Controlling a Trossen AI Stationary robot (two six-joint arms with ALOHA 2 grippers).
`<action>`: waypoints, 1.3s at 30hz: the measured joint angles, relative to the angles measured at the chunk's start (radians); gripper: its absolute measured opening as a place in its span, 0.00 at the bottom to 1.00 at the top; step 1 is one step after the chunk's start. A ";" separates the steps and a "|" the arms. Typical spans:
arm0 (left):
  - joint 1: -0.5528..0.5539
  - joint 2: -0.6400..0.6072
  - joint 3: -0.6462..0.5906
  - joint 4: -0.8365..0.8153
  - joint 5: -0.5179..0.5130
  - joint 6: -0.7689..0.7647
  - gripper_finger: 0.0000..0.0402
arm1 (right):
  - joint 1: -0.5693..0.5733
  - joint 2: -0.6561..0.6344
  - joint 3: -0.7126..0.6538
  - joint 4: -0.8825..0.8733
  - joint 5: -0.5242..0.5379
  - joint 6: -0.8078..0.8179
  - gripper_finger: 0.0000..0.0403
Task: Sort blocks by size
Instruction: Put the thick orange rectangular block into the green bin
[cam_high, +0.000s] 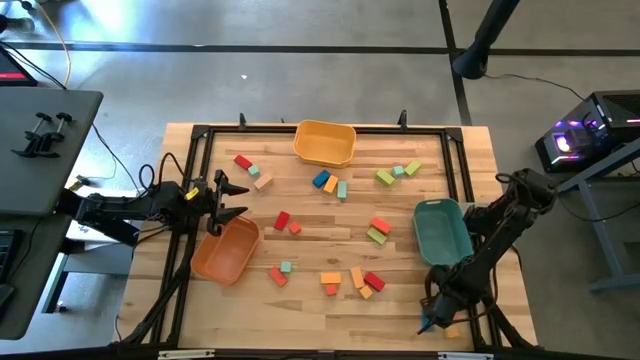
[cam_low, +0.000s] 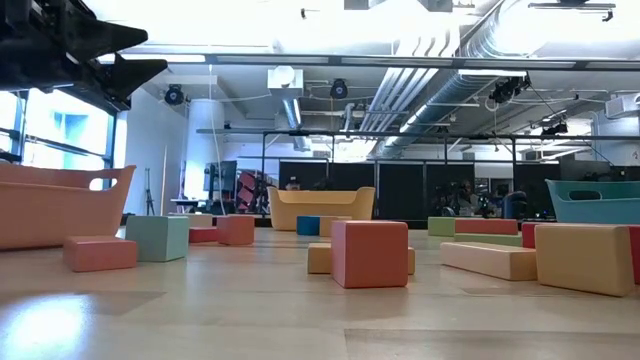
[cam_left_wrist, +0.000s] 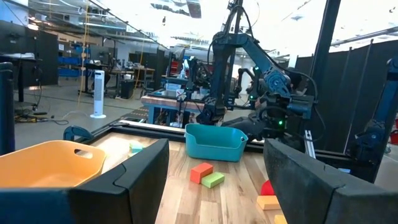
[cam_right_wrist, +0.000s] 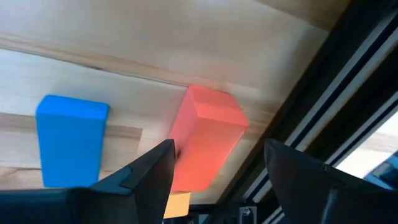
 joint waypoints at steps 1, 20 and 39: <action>0.000 0.000 0.000 0.000 0.000 0.000 0.62 | -0.003 0.005 0.000 0.002 -0.011 -0.010 0.60; 0.000 0.000 0.000 0.000 0.000 0.000 0.62 | -0.039 0.011 -0.001 0.054 0.047 -0.106 0.60; 0.000 0.000 0.000 0.000 0.000 0.000 0.62 | -0.031 0.098 0.003 0.126 0.029 -0.150 0.32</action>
